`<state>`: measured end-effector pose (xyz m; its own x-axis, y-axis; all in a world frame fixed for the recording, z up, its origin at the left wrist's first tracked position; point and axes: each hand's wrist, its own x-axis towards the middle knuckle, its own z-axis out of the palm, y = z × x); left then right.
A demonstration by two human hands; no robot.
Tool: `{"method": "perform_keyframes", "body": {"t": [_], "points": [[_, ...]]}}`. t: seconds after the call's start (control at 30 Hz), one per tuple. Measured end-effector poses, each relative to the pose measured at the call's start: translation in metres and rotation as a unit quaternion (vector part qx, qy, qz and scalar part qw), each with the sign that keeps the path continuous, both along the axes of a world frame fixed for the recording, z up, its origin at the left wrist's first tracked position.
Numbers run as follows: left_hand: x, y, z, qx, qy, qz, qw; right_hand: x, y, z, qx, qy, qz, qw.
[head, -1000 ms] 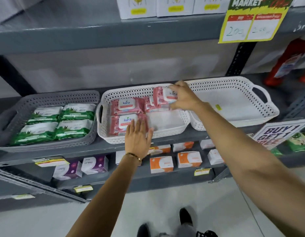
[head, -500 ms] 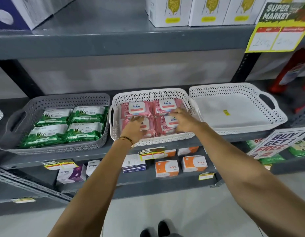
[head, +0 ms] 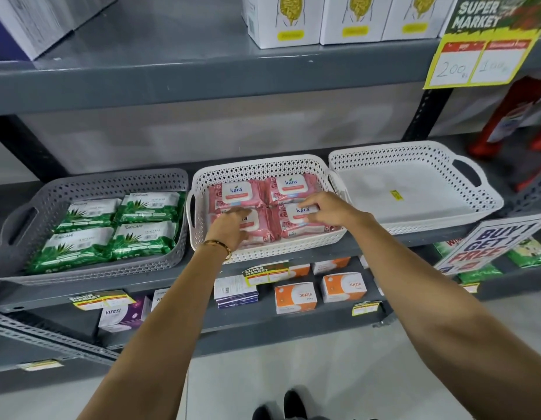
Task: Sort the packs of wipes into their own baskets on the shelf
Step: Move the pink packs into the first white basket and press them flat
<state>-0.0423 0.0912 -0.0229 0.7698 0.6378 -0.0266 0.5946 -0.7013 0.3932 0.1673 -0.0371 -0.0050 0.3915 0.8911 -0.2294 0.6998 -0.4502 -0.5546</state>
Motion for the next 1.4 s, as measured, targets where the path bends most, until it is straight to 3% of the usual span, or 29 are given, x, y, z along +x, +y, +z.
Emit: {"method": "perform_keyframes", "body": {"t": [0.6, 0.67, 0.73, 0.8, 0.93, 1.07, 1.4], "points": [[0.003, 0.008, 0.001, -0.024, 0.009, 0.004, 1.0, 0.004, 0.006, -0.005, 0.033, 0.043, -0.023, 0.998], [0.005, 0.009, 0.002, -0.016, -0.024, 0.021, 0.999, 0.002, 0.009, -0.005, 0.108, -0.007, -0.058, 0.992], [0.013, 0.013, 0.004, 0.017, -0.057, 0.047, 0.997, 0.003, 0.017, -0.008, 0.148, -0.137, -0.071, 0.977], [0.023, 0.016, 0.005, 0.046, -0.039, 0.069, 0.996, 0.0, 0.027, -0.013, 0.116, -0.215, -0.052, 0.968], [0.043, 0.029, -0.004, 0.062, 0.034, 0.073, 0.995, -0.006, 0.051, -0.029, 0.033, -0.259, -0.013, 0.965], [0.051, 0.037, -0.019, 0.047, 0.086, 0.048, 0.994, -0.004, 0.062, -0.046, -0.022, -0.258, 0.026, 0.966], [0.054, 0.042, -0.032, 0.047, 0.096, 0.022, 0.994, -0.004, 0.062, -0.048, -0.054, -0.253, 0.045, 0.965]]}}
